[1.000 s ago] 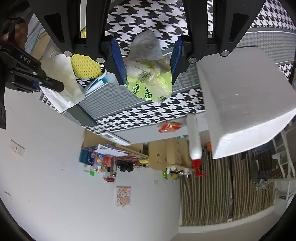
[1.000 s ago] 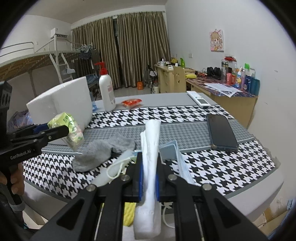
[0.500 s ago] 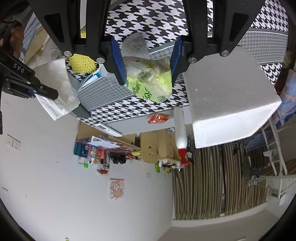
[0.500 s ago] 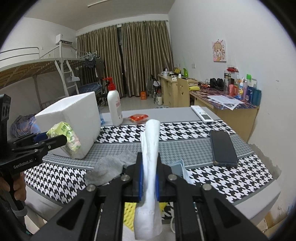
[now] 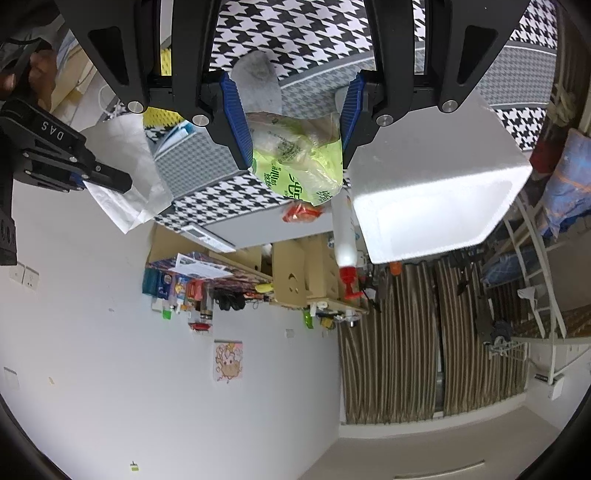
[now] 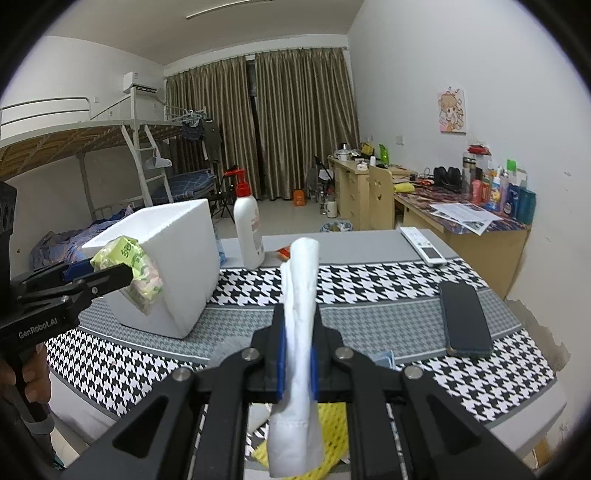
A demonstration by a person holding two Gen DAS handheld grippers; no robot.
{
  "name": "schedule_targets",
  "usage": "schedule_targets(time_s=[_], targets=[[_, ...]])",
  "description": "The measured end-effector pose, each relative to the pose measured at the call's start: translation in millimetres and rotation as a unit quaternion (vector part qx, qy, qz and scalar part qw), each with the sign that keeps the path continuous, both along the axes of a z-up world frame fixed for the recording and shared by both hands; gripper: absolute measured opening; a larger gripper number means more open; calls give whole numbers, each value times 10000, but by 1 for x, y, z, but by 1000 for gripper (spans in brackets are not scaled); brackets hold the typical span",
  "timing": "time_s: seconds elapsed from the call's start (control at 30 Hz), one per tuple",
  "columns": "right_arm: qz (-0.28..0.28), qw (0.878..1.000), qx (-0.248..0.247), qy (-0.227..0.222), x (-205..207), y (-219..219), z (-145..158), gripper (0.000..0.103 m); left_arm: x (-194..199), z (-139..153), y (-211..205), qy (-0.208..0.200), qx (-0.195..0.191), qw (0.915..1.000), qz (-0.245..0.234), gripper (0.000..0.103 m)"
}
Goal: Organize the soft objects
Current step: 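Lift the green-yellow bag with the left gripper toward the white foam box while the right gripper holds the cloth, then lower the bag into the foam box and open the left gripper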
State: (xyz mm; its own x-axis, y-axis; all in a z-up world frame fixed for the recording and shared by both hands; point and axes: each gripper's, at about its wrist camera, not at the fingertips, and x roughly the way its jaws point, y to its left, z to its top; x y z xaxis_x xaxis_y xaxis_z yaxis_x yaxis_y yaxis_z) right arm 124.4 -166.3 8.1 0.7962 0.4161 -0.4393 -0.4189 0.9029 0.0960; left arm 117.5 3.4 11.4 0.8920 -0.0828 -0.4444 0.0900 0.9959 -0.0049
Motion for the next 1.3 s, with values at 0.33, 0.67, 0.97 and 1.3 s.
schedule_targets(time_s=[0.33,0.67,0.97,1.3], targets=[[138,9997,90,-159,7,14,14,13,4,15,10,-237,64,9996,100,47],[318,9990,143,-272,17,31,29,13,9,28,22,-417,97,9988,229,47],[509,9977,175,-410,21,48,46,13,12,43,36,-599,157,9972,417,47],[669,9960,182,-555,29,62,63,14,22,53,42,-665,169,9960,571,47]])
